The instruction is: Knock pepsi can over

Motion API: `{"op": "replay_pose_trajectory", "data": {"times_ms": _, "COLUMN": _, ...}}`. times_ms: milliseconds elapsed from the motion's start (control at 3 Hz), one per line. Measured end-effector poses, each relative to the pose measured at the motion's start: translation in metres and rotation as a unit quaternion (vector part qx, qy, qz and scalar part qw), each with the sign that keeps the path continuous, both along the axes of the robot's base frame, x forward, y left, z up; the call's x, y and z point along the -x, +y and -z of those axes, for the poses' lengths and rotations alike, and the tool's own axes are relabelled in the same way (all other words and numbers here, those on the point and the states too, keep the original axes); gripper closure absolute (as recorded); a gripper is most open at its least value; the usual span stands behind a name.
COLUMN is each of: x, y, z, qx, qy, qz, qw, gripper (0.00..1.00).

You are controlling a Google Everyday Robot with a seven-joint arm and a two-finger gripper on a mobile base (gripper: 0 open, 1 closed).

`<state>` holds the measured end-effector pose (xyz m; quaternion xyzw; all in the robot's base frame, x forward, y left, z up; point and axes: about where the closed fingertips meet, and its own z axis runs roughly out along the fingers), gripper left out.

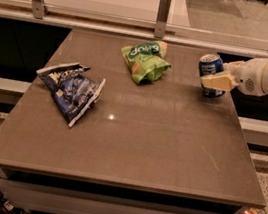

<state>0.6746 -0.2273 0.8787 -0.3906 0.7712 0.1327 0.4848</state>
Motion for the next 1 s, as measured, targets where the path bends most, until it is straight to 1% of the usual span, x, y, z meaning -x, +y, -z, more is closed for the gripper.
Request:
{"op": "replay_pose_trajectory", "data": {"times_ms": 333, "x": -0.0001, "y": -0.0057, "z": 0.0031, "qx": 0.040, "qy": 0.014, "qz": 0.015, "qw": 0.9990, "gripper": 1.00}}
{"op": "replay_pose_trajectory", "data": {"times_ms": 667, "x": -0.0002, "y": -0.0094, "z": 0.0054, "qx": 0.082, "qy": 0.026, "qz": 0.024, "qw": 0.9960, "gripper": 1.00}}
{"op": "replay_pose_trajectory", "data": {"times_ms": 1000, "x": 0.0008, "y": -0.0104, "z": 0.0062, "qx": 0.130, "qy": 0.038, "qz": 0.027, "qw": 0.9904, "gripper": 1.00}}
